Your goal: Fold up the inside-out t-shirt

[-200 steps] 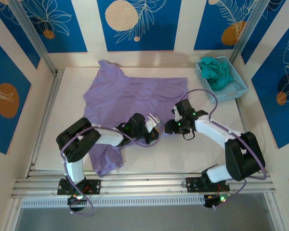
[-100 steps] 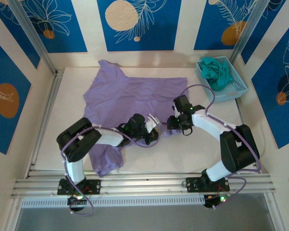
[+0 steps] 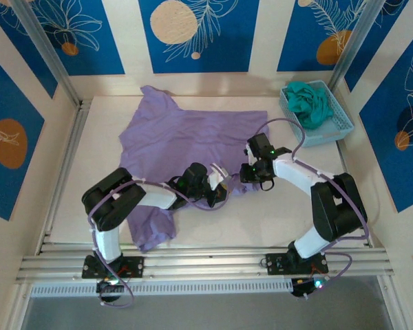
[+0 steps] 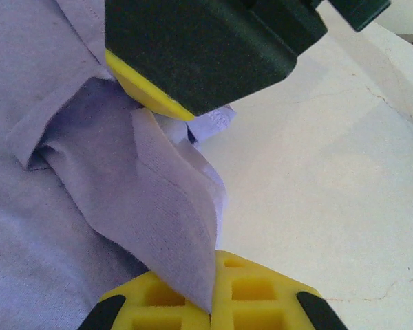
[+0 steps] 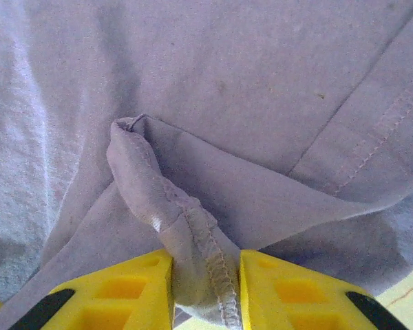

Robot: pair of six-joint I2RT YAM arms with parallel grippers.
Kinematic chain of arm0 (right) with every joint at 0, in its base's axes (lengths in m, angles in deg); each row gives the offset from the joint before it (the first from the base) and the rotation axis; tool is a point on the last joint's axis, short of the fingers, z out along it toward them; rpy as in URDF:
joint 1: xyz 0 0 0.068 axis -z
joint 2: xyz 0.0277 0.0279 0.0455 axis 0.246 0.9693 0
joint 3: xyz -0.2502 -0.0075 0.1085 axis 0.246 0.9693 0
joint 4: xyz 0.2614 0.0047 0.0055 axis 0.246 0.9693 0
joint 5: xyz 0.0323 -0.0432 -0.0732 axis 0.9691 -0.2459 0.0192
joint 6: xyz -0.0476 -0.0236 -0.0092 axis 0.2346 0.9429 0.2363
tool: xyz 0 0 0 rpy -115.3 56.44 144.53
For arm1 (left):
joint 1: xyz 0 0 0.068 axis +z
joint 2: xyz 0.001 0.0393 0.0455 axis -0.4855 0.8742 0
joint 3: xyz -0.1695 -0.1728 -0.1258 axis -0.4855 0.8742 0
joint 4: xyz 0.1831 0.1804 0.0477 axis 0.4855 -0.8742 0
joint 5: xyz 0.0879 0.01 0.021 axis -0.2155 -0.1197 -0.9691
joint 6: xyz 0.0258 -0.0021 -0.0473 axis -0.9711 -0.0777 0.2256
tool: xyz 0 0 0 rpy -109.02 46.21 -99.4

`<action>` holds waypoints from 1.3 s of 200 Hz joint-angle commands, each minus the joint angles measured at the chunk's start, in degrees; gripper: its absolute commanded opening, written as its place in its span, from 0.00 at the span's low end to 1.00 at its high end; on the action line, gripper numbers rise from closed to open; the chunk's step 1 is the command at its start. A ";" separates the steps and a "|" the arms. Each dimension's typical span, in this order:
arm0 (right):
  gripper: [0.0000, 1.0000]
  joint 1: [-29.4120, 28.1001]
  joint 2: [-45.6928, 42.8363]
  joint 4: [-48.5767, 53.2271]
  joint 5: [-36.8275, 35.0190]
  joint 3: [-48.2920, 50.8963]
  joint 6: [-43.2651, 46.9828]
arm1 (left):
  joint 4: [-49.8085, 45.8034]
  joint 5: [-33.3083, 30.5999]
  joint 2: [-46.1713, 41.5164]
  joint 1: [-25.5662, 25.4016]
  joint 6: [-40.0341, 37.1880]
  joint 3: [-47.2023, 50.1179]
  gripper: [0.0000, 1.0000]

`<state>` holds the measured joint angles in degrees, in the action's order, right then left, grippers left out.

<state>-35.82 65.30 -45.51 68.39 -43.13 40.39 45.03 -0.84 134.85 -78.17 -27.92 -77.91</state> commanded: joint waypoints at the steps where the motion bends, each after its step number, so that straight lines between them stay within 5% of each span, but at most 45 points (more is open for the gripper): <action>1: 0.25 0.42 1.21 -0.06 1.97 -1.77 1.59 | 1.19 2.26 1.53 0.51 0.33 0.18 0.00; 72: 0.00 3.32 -2.16 1.56 5.52 -1.38 2.72 | 0.60 2.02 1.80 0.46 0.10 0.09 0.00; 131: 0.00 17.00 -18.70 -2.97 36.82 10.95 -4.43 | 0.10 -0.05 2.71 0.47 -0.61 -0.54 0.00; 165: 0.00 21.37 -22.32 -4.60 46.44 15.35 -6.51 | -0.18 0.85 3.91 0.43 -0.76 -2.56 0.00; 211: 0.00 24.43 -22.56 -4.98 47.90 16.92 -7.51 | -1.14 0.40 4.70 0.46 -0.75 -4.39 0.00; 260: 0.00 24.55 -25.35 -1.88 40.90 14.87 -6.66 | -4.72 -0.79 5.13 0.41 -1.96 -6.75 0.00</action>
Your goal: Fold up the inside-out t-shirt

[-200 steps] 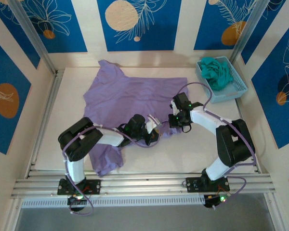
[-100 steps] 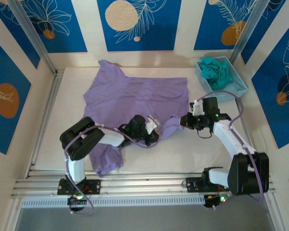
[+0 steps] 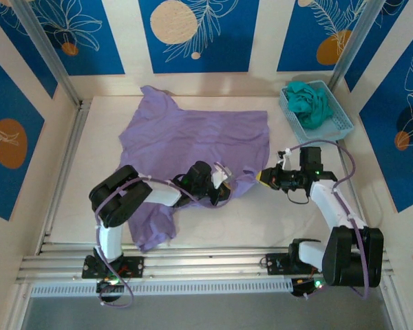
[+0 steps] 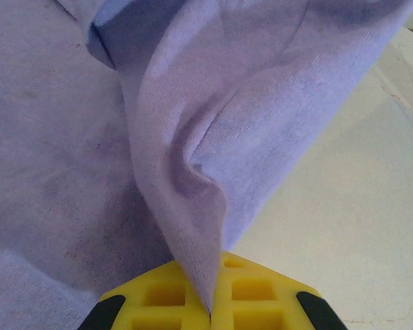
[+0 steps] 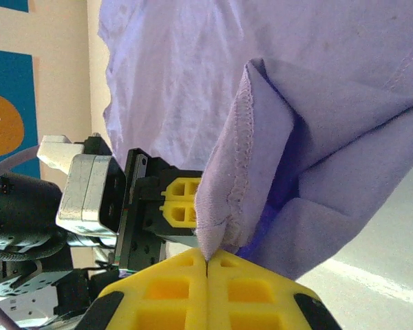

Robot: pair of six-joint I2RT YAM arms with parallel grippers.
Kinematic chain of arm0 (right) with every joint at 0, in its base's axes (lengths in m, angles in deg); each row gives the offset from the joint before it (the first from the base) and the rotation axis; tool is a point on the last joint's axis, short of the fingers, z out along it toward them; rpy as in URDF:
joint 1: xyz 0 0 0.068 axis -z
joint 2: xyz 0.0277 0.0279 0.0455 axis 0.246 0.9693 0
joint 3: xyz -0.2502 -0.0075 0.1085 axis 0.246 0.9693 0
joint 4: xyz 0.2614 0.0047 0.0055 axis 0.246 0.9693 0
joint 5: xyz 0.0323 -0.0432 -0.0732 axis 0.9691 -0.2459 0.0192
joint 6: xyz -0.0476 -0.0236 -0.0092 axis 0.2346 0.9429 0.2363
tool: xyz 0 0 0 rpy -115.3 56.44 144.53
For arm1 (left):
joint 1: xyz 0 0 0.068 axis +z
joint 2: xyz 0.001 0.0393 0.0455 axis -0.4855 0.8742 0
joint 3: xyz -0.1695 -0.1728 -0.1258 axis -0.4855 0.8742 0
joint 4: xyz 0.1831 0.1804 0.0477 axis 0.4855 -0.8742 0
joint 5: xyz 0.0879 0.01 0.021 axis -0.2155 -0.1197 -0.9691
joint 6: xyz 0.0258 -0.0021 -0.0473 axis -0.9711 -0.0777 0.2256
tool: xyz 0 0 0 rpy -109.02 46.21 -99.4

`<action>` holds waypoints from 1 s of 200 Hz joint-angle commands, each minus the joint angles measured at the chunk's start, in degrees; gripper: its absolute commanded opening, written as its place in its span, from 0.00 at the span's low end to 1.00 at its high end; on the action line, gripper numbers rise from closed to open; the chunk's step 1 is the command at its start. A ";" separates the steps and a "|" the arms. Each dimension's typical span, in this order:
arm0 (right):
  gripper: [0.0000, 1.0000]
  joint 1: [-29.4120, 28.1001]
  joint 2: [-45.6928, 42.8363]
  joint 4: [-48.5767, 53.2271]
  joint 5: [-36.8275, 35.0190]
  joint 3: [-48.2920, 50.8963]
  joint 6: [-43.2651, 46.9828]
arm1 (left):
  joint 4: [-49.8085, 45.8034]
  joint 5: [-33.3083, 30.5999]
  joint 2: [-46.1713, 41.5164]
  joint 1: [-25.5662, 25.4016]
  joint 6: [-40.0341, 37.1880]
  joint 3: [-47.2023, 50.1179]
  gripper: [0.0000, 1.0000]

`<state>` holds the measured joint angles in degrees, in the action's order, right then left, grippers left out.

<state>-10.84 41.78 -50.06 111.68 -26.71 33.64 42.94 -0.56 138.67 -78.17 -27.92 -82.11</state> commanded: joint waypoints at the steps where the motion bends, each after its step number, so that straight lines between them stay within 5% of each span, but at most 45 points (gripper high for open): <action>1: 0.00 -0.47 -1.85 2.76 -2.57 -1.58 0.14 | -2.70 -1.13 1.36 0.47 -1.97 -2.56 0.00; 16: 0.00 -0.83 -2.48 4.07 -4.30 -2.01 0.41 | -3.33 -1.35 1.41 0.43 -2.59 -3.15 0.00; 46: 0.03 -3.18 -2.58 9.55 -24.57 -4.34 -0.90 | -3.63 -0.36 0.85 0.42 -2.96 -3.05 0.00; 78: 0.08 -8.03 3.13 7.69 -33.76 -5.20 -2.46 | -0.59 3.08 -0.13 0.43 -2.15 -0.83 0.00; 115: 0.16 -9.20 11.06 7.24 -36.01 -6.94 -1.04 | -0.24 3.01 -0.09 0.42 -1.91 -0.02 0.00; 200: 0.32 -12.48 8.92 11.29 -38.25 -6.99 -1.76 | -0.79 2.85 0.26 0.42 -2.18 -0.54 0.00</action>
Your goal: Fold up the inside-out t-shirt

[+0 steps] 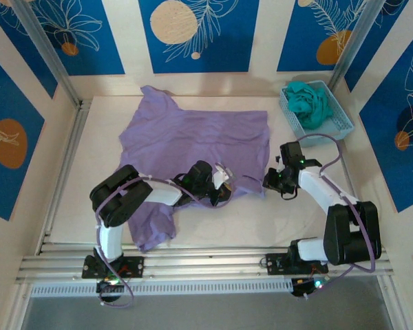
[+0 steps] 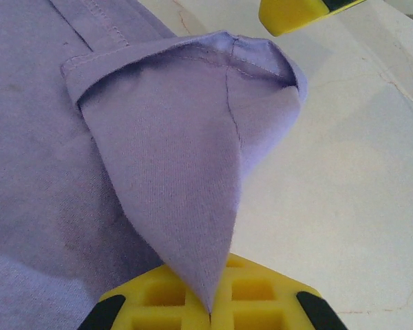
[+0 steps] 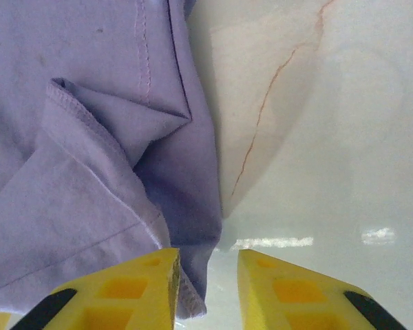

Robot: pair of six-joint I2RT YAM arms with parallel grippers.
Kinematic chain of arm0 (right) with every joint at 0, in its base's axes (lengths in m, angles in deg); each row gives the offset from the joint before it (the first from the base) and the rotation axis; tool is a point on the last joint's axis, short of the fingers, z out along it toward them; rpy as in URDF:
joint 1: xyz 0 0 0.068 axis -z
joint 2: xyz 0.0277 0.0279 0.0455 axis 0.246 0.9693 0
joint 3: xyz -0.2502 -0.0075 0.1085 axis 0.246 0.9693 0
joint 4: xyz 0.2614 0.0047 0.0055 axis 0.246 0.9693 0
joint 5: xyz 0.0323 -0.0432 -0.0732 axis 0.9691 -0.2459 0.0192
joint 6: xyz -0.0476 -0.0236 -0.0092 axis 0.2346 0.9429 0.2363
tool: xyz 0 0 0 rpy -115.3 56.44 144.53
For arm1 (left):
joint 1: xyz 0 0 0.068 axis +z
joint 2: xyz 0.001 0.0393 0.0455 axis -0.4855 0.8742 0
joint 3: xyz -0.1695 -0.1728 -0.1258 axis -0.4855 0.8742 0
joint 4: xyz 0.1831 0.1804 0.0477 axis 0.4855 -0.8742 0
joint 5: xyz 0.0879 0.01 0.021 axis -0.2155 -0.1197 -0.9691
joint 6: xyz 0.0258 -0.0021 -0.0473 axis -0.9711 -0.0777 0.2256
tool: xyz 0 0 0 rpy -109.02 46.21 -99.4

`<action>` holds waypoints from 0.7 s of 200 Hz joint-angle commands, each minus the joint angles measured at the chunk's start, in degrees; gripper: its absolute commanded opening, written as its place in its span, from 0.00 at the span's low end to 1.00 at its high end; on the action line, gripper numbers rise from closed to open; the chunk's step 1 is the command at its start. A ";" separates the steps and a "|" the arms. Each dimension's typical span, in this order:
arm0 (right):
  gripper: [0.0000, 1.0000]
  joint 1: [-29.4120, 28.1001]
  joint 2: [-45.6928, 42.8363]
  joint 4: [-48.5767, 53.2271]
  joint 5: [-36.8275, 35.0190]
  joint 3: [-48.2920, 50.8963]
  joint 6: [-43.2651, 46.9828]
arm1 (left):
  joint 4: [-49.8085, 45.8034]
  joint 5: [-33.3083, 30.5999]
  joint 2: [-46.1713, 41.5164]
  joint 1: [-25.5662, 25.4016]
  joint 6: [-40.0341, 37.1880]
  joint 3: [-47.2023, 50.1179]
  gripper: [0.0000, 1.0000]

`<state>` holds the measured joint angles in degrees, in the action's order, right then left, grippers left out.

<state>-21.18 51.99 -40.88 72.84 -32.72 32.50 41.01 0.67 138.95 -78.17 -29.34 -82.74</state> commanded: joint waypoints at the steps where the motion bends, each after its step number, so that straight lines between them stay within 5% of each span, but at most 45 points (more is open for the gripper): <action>1: 0.32 -2.26 -1.32 2.11 0.68 -0.97 -0.66 | 1.05 1.63 -0.02 0.43 -0.75 0.09 0.00; 72: 0.34 -4.20 2.79 0.89 -0.51 -1.91 -0.33 | 2.04 2.07 0.42 0.44 -0.24 0.35 0.00; 140: 0.09 -1.51 6.39 -0.09 3.47 -4.20 2.47 | 1.90 1.65 0.16 0.43 -0.34 0.52 0.00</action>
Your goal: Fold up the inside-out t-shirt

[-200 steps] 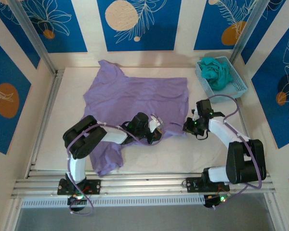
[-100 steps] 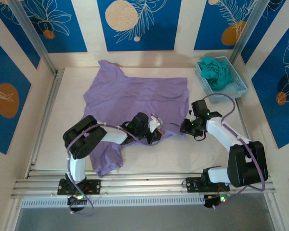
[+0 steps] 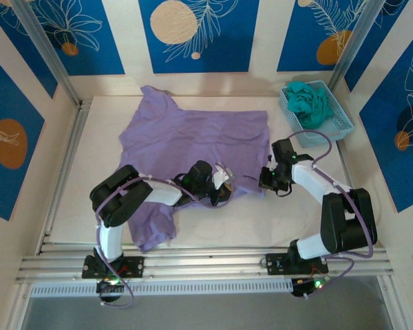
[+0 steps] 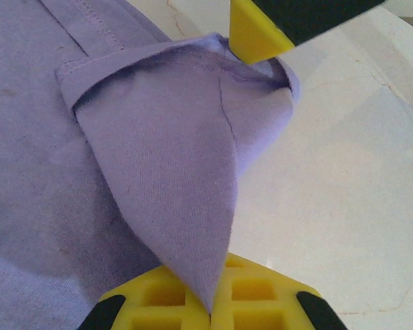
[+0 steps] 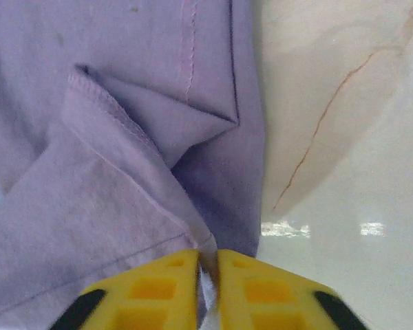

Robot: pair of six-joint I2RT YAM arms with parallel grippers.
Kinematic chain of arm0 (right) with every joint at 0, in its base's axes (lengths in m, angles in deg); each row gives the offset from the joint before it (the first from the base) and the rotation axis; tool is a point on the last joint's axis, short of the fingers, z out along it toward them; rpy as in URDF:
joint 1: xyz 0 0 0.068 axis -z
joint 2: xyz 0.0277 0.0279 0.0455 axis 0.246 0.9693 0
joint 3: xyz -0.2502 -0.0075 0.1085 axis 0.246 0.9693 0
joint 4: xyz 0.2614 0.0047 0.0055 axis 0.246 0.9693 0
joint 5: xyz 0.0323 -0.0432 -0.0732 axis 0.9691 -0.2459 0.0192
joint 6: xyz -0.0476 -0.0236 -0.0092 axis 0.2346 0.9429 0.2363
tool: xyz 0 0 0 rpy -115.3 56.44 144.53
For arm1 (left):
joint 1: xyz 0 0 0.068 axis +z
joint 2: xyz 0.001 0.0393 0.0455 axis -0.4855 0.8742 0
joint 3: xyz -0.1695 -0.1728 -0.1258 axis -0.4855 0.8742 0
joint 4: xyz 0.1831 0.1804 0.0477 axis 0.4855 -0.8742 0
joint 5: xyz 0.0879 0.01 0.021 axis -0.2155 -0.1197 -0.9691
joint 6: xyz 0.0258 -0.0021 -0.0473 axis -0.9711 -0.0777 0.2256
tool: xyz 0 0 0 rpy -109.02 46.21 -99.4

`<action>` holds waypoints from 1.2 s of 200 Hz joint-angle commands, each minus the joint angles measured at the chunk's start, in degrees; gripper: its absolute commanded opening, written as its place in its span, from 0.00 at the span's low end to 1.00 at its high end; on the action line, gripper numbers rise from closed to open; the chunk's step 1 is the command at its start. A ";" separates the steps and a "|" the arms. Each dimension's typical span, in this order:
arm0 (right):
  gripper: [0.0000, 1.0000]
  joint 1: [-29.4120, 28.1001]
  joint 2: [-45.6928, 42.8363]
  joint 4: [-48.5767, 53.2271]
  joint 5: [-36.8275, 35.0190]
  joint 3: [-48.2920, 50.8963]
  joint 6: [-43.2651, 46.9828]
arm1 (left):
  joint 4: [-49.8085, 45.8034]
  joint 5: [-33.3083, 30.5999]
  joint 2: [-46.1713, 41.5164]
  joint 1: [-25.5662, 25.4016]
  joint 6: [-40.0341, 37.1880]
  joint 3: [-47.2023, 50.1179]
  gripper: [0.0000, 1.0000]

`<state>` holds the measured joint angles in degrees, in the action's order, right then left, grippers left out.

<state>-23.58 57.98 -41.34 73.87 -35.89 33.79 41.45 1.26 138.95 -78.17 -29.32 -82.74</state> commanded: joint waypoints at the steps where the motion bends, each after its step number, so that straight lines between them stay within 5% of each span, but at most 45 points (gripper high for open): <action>1: 0.09 0.94 0.34 0.42 2.45 -1.04 1.18 | 1.44 1.05 0.11 0.43 -0.39 0.52 0.00; 56: 0.21 1.24 0.14 0.63 3.14 0.13 0.83 | 1.41 1.21 0.41 0.41 -0.44 0.27 0.00; 146: 0.19 0.56 0.86 1.60 2.98 0.44 0.56 | 1.91 0.97 0.24 0.43 -0.20 0.79 0.00; 199: 0.00 0.99 -1.61 1.36 4.47 0.33 1.09 | 1.96 0.34 0.46 0.48 0.23 0.50 0.00; 240: 0.00 7.53 -13.50 -5.42 26.34 3.88 -0.63 | 0.89 -3.74 2.04 0.43 2.66 -2.12 0.00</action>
<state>-19.47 51.53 -42.47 83.95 -33.86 34.31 42.08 -0.12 139.00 -78.17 -28.66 -82.70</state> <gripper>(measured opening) 0.044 0.045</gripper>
